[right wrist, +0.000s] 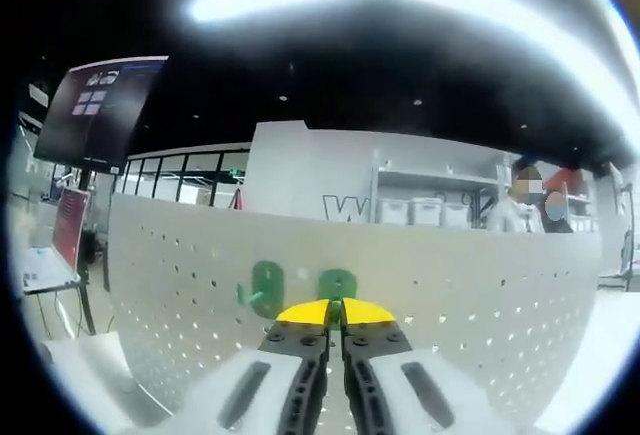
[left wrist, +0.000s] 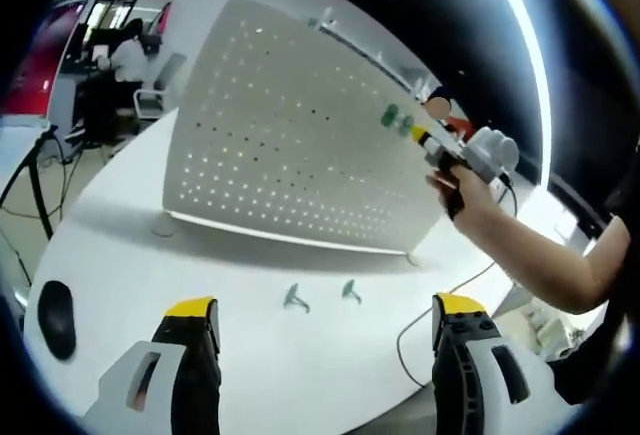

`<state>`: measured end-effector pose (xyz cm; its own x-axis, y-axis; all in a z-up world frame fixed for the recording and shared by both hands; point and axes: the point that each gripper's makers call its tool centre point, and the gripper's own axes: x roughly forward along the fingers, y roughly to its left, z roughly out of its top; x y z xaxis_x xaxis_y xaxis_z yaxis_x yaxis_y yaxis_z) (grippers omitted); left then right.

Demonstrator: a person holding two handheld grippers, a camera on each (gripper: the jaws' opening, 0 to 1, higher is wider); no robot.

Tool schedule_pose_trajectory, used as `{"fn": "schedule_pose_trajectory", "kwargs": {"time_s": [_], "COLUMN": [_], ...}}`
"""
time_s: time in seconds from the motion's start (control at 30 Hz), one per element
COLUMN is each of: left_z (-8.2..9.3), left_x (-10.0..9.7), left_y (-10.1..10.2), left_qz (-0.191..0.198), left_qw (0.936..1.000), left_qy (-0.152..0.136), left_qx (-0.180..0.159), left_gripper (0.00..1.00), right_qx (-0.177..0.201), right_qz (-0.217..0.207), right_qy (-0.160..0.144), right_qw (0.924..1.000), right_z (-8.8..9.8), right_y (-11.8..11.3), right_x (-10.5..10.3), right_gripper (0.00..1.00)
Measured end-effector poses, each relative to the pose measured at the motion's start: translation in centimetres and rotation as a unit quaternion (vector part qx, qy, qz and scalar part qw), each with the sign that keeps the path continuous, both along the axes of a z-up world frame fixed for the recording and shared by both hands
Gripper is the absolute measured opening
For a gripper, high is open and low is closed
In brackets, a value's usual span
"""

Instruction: Insert the hook assembly into the mounting plate slot until the hook locks in place.

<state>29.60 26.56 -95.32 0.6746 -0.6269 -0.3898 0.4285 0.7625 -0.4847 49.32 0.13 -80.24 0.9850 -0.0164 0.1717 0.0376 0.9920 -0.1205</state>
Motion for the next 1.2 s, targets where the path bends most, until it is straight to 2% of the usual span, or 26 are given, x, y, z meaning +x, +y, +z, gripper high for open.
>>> {"fn": "schedule_pose_trajectory", "kwargs": {"time_s": [0.13, 0.27, 0.37, 0.47, 0.7, 0.83, 1.07, 1.13, 1.2], "left_z": [0.0, 0.1, 0.0, 0.0, 0.1, 0.2, -0.3, -0.4, -0.3], "left_x": [0.0, 0.0, -0.2, -0.2, -0.3, -0.3, -0.6, -0.8, -0.9], "left_y": [0.1, 0.2, 0.1, 0.2, 0.3, 0.7, 0.8, 0.8, 0.7], "left_qz": [0.002, 0.003, 0.000, 0.004, 0.006, 0.011, 0.015, 0.014, 0.015], "left_qw": [1.0000, 1.0000, 1.0000, 1.0000, 1.0000, 0.9999, 0.9999, 0.9999, 0.9999], "left_qy": [-0.001, 0.000, -0.001, 0.000, -0.002, -0.003, 0.003, 0.005, 0.005], "left_qx": [0.000, -0.002, 0.001, -0.001, 0.001, 0.001, 0.002, 0.003, 0.003], "left_gripper": [0.88, 0.88, 0.88, 0.88, 0.88, 0.88, 0.88, 0.88, 0.87], "right_qx": [0.009, 0.002, 0.013, 0.000, 0.020, 0.016, 0.007, -0.001, 0.003], "right_qz": [-0.002, 0.004, 0.009, 0.013, 0.026, 0.046, 0.051, 0.040, 0.034], "right_qy": [0.015, 0.026, 0.029, 0.018, 0.002, -0.009, 0.005, 0.025, 0.026], "right_qw": [0.9998, 0.9997, 0.9995, 0.9998, 0.9995, 0.9988, 0.9987, 0.9989, 0.9991], "right_z": [0.0, -0.5, -0.6, 0.1, 1.7, 2.5, 1.0, -0.1, -0.5], "right_y": [0.0, -0.2, -0.2, 0.2, 0.4, 0.7, -1.1, -2.0, -2.8], "right_x": [-0.1, 0.5, 0.7, 0.5, 0.0, -0.9, -3.4, -4.0, -5.0], "right_gripper": [0.00, 0.02, 0.09, 0.09, 0.12, 0.13, 0.18, 0.17, 0.17]}}
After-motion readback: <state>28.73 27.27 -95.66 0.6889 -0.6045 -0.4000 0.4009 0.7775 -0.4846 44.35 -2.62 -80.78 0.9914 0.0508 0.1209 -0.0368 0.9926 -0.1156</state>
